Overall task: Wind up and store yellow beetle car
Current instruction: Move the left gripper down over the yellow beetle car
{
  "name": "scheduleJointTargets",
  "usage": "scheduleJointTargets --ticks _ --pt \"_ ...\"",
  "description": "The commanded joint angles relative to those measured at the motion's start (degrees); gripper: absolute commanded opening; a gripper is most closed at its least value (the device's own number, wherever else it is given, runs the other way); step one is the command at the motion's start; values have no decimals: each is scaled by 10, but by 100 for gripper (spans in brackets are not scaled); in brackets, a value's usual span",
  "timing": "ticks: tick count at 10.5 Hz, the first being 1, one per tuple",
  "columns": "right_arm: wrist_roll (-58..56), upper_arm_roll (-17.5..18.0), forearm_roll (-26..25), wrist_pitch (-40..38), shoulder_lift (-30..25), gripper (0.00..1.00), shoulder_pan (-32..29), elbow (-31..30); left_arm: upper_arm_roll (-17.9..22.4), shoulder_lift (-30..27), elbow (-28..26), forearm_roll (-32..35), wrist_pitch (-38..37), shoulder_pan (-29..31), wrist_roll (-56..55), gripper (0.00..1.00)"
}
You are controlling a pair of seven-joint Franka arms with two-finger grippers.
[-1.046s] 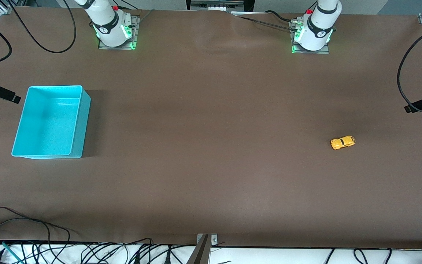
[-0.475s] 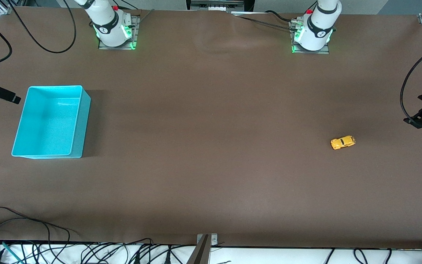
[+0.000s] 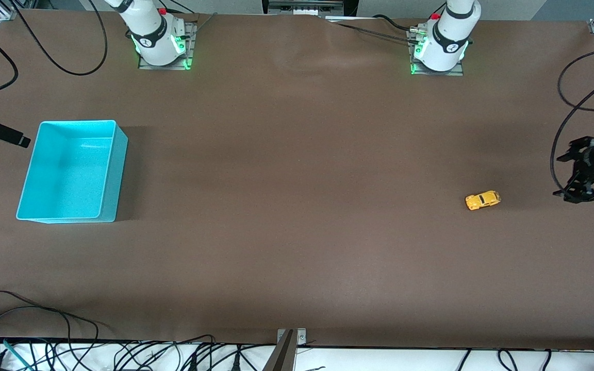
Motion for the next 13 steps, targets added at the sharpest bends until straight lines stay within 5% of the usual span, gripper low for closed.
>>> scheduleJointTargets --ticks 1,8,13 --pt "4 1 6 6 8 100 -4 6 12 31 -12 -20 48 -21 -59 100" --pt "4 0 6 9 9 100 -5 1 13 147 -65 -26 244 -47 -199 100" --pt "4 -1 7 12 10 100 -6 1 12 150 -96 -26 267 -47 -218 100"
